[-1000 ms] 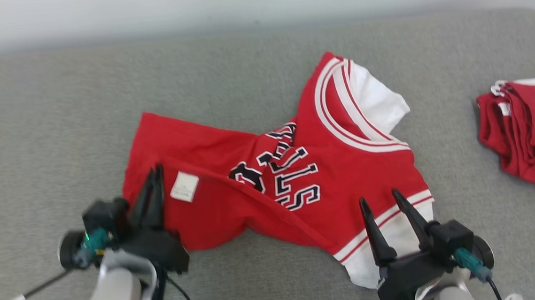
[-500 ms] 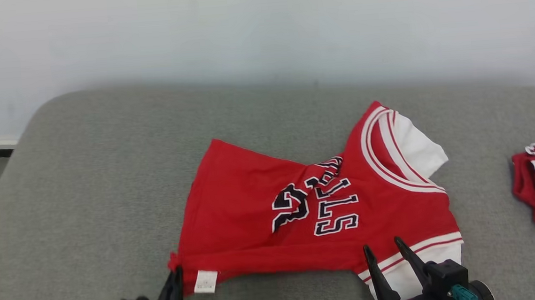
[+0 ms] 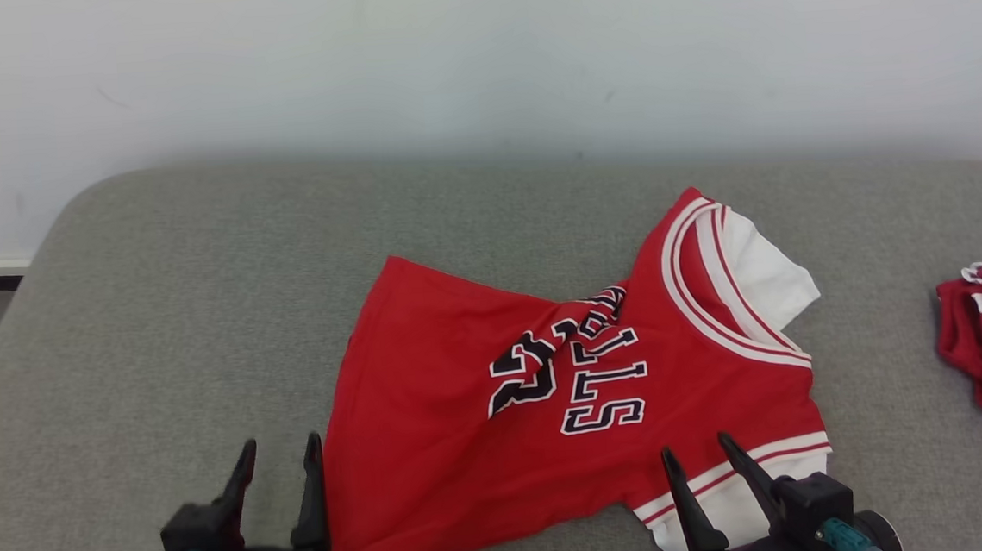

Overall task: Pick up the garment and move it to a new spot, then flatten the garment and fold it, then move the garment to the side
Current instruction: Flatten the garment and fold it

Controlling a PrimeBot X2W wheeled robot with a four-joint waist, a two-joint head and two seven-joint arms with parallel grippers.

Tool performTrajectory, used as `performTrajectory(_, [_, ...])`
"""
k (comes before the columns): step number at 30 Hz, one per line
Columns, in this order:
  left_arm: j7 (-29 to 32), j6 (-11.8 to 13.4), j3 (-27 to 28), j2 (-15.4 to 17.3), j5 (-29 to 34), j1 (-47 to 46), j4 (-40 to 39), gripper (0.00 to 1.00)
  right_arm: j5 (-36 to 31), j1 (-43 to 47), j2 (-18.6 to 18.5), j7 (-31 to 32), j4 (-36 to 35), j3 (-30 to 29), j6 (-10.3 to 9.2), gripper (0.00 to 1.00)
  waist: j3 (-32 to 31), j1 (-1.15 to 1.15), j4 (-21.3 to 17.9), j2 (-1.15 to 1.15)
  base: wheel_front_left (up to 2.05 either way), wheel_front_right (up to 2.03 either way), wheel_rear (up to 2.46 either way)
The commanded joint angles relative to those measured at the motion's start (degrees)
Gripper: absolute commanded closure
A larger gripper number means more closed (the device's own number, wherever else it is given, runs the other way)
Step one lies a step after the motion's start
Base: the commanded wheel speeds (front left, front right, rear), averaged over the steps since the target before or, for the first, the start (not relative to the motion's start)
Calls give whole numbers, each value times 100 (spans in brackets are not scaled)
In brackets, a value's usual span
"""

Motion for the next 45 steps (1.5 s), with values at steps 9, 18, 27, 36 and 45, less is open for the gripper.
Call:
performTrajectory(9, [214, -93, -201, 248, 194, -1672, 1059, 0, -91, -438, 7, 1, -113, 42, -16, 0, 879, 0, -656, 1, 0, 0, 0])
performTrajectory(18, [777, -140, -383, 526, 29, -3227, 2363, 0, -59, -834, 8, 1, -239, 80, -16, 0, 1655, 0, -1134, 1, 0, 0, 0])
performTrajectory(27, [1628, -115, -532, 589, -107, -4031, 3546, 0, -90, -975, 9, 1, -264, 81, -16, 0, 1843, 0, -1188, 1, 0, 0, 0])
performTrajectory(36, [1358, -128, -798, 567, -78, -4484, 3633, 100, -34, -1088, 9, 1, -322, 179, -16, 0, 1988, 0, -1117, 1, 0, 0, 0])
performTrajectory(45, [1023, -131, -982, 1162, 46, -5433, 3406, 100, 107, -1306, 7, 4, -448, 236, -16, 0, 2460, 0, -1390, 1, 0, 0, 0])
